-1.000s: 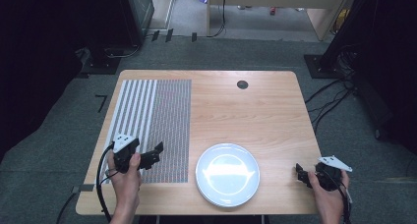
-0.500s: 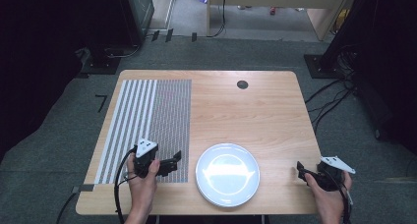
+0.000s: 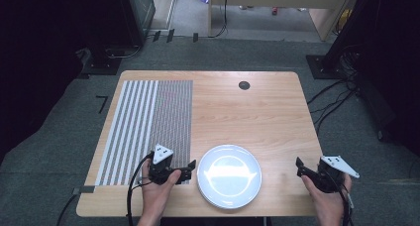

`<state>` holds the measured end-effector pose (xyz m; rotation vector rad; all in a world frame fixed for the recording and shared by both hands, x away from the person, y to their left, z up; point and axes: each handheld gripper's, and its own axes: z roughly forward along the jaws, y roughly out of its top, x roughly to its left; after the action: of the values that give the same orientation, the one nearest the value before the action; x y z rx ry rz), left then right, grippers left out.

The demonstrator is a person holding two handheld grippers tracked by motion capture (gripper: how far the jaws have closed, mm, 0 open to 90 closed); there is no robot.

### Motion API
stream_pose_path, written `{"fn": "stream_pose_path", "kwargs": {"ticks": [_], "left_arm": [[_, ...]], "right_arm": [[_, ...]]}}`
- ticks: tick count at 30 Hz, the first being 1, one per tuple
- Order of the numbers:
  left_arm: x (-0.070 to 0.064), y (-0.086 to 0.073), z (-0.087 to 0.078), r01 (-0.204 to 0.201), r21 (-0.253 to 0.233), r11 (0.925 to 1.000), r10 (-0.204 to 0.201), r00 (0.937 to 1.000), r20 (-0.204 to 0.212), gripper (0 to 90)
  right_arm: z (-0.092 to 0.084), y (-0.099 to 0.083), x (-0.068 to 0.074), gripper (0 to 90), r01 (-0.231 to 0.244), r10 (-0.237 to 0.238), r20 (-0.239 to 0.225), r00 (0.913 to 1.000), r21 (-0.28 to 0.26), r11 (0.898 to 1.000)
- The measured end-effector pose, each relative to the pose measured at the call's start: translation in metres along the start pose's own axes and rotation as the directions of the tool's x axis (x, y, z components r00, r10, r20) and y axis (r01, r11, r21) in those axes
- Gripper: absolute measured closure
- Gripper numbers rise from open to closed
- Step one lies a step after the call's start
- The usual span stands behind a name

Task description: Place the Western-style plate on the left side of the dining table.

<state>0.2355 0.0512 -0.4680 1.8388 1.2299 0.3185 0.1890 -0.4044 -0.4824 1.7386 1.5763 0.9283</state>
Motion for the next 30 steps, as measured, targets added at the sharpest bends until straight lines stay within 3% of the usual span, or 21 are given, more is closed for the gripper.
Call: {"fn": "stream_pose_path", "kwargs": {"ticks": [6,9,10,11,14,16,19,21,22,25,26,30], "left_arm": [[-0.01,-0.003,0.005,-0.017,0.025,0.9996,0.016,0.9998,0.013,8.9],[-0.015,-0.005,0.007,-0.014,0.043,0.999,0.013,0.9999,0.01,9.7],[-0.015,-0.005,0.007,-0.014,0.043,0.999,0.013,0.9999,0.01,14.2],[-0.017,-0.007,0.009,-0.018,0.052,0.9985,0.017,0.9998,0.01,14.8],[-0.018,-0.008,0.01,-0.02,0.061,0.998,0.019,0.9997,0.018,14.8],[-0.02,-0.01,0.011,-0.022,0.065,0.9977,0.02,0.9995,0.026,15.7],[-0.022,-0.012,0.013,-0.023,0.078,0.9967,0.019,0.9984,0.054,19.8],[-0.023,-0.014,0.016,-0.023,0.089,0.9958,0.019,0.9986,0.05,24.9],[-0.024,-0.015,0.017,-0.025,0.095,0.9951,0.021,0.9987,0.047,30.7],[-0.027,-0.018,0.019,-0.039,0.113,0.9929,0.033,0.998,0.054,36.3],[-0.029,-0.019,0.021,-0.055,0.131,0.9899,0.047,0.9965,0.069,43.9],[-0.032,-0.022,0.024,-0.068,0.155,0.9856,0.056,0.9953,0.079,48.4]], "right_arm": [[-0.002,0.002,0.01,19.6,-0.025,0.025,-0.028,0.9993,0.007,1.0],[-0.004,0.002,0.02,29.7,-0.008,0.008,-0.059,0.9982,-0.001,1.0],[-0.004,0.002,0.02,29.7,-0.008,0.008,-0.059,0.9982,-0.001,1.0],[-0.005,0.002,0.025,33.3,-0.007,0.007,-0.085,0.9964,-0.002,1.0],[-0.005,0.002,0.028,35.7,-0.008,0.009,-0.101,0.9948,0.003,1.0],[-0.005,0.0,0.033,43.9,-0.014,0.017,-0.15,0.9886,0.02,1.0],[-0.004,-0.001,0.036,47.2,0.002,0.004,-0.174,0.9847,0.032,0.999],[-0.005,-0.002,0.042,49.1,0.017,-0.008,-0.204,0.9789,0.038,0.999],[-0.005,-0.002,0.047,50.6,0.024,-0.015,-0.22,0.9753,0.039,0.999],[-0.005,-0.004,0.052,54.4,0.037,-0.026,-0.233,0.9721,0.042,0.998],[-0.004,-0.005,0.055,57.7,0.04,-0.027,-0.246,0.9689,0.047,0.998],[-0.003,-0.008,0.059,60.6,0.043,-0.03,-0.258,0.9658,0.047,0.998]]}}
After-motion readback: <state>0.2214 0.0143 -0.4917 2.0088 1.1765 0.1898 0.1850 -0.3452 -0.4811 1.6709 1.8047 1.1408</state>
